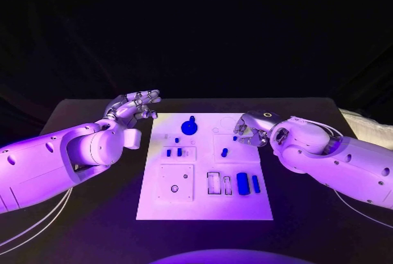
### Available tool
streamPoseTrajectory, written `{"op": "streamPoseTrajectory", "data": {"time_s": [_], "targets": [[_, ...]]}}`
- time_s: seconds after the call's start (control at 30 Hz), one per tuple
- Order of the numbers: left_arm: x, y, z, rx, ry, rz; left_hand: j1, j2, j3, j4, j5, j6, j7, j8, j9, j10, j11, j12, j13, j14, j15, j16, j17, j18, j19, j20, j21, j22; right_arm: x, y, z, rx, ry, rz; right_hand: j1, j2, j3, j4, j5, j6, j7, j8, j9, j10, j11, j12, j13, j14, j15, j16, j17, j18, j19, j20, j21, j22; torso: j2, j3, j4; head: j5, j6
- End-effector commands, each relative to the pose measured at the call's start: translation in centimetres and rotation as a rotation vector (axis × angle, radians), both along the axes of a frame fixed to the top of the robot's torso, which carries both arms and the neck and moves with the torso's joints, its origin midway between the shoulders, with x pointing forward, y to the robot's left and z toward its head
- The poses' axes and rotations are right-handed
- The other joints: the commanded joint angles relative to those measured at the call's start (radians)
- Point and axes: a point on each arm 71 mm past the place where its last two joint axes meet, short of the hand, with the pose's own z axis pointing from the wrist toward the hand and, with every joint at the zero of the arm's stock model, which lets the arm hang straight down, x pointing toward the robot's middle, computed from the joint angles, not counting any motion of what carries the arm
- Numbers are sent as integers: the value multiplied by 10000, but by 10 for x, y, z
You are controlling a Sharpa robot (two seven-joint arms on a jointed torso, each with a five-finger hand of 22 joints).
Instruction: Assemble the parts on the task board
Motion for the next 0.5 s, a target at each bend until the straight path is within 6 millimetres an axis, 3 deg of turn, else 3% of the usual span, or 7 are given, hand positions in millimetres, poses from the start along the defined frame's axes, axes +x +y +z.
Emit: {"op": "streamPoseTrajectory", "data": {"time_s": [0.03,0.27,0.5], "targets": [[-1,-4,2,-383,-96,-221,-61,23,-62,-3,-12,-71,22,60,-16,-76,4,61,13,-100,6,-44,-25,102,-71,1,-74,-31,1,1,-4,-382,53,62,-3,-27,90,-8,-33,49,-72,-17,2,-3,14,21,-60,267,-45,-15,20,-16,27,-70,-32,14,0,1,4,14,-46],[-1,-4,1,-321,-52,-266,-31,42,-130,-22,-7,-139,45,54,-27,-160,24,94,27,-155,18,-87,-112,105,-88,9,-147,-80,3,5,-7,-226,104,155,-59,7,235,2,-28,126,-96,-4,13,104,-4,47,-188,276,-34,-18,11,-23,59,-65,-10,50,8,14,-29,63,-35],[0,-3,1,-217,-28,-199,34,55,-227,-69,-2,-319,121,14,-51,-376,90,121,33,-269,69,-167,-273,95,-113,38,-230,-129,2,9,-11,-145,270,237,-114,24,383,-10,-30,225,-97,14,27,266,-15,88,-309,301,18,46,86,-42,108,-30,38,124,2,14,-13,57,-58]]}}
